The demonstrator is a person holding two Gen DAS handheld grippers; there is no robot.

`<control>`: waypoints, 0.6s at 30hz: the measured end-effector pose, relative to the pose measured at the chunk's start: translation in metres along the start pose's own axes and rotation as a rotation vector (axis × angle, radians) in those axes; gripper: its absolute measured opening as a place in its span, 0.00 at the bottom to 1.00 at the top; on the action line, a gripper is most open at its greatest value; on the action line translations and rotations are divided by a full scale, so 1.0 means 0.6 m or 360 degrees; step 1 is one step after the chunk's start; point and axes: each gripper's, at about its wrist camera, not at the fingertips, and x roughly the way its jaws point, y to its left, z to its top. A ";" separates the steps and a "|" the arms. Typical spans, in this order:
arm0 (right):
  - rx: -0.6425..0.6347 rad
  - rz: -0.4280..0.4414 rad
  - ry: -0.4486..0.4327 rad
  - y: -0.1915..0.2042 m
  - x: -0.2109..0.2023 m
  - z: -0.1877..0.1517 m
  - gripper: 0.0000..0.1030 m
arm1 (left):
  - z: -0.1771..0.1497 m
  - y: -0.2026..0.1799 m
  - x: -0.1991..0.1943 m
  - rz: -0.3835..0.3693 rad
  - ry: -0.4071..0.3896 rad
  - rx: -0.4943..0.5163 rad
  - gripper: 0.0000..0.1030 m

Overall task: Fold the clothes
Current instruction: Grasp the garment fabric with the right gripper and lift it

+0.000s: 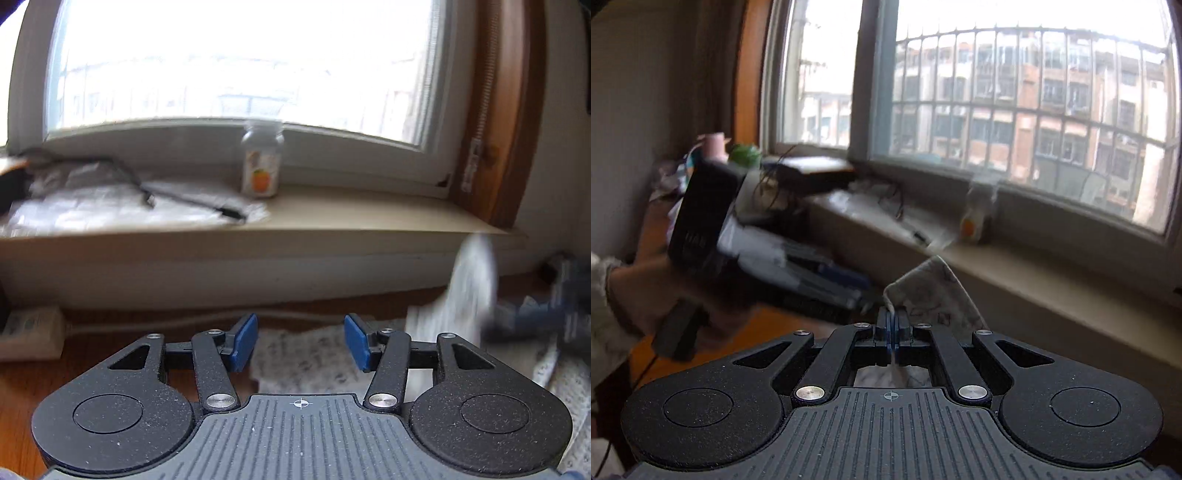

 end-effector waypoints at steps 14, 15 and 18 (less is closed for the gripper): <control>-0.0079 0.0109 0.0266 0.078 0.050 -0.082 0.04 | -0.035 -0.013 0.013 -0.0215 0.0104 0.0024 0.67; -0.0079 0.0107 0.0270 0.080 0.050 -0.085 0.04 | -0.036 -0.019 0.012 -0.0249 0.0109 0.0025 0.66; -0.0070 0.0104 0.0273 0.081 0.049 -0.090 0.04 | -0.038 -0.038 0.008 -0.0352 0.0123 0.0028 0.45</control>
